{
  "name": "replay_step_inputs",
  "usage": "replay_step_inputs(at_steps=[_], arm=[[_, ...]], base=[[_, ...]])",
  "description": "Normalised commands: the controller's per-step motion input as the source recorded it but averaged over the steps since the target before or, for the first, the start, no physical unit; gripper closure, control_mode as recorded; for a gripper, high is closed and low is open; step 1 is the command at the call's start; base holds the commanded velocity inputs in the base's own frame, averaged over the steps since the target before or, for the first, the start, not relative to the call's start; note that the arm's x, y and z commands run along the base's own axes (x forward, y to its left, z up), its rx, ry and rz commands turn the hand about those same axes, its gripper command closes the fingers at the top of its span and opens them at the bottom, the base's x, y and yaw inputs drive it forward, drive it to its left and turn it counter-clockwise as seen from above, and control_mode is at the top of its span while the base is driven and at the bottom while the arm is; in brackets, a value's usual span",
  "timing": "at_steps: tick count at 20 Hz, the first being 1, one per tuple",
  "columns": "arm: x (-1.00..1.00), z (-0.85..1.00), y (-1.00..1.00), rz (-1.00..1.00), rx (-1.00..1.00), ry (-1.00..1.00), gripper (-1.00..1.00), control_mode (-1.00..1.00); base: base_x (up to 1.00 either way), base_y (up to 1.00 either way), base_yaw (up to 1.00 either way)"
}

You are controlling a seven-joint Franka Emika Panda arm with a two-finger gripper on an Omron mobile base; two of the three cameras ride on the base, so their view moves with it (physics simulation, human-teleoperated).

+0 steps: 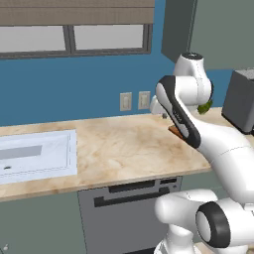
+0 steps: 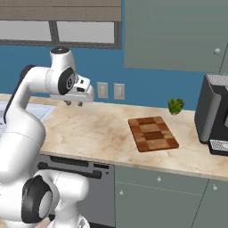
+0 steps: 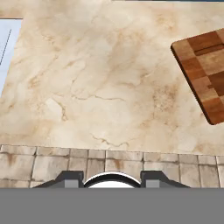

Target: Open the drawer on the right and place the cutting tools on the cutting board.

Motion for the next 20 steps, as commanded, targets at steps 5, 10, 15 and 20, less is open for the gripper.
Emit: replay_step_inputs(at_steps=[5,10,15,20], arm=[[-0.01,0.0,-0.1,-0.02,0.02,0.0,-1.0,-1.0],[-0.01,0.0,-0.66,-0.08,0.18,-0.01,-1.0,-1.0],[-0.03,-0.07,-0.74,-0.05,0.18,0.0,-1.0,-1.0],[-0.24,-0.2,-0.86,-0.04,0.27,0.0,-1.0,-1.0]], base=[[0.0,0.0,0.0],[0.0,0.0,0.0],[0.0,0.0,0.0],[0.0,0.0,0.0]])
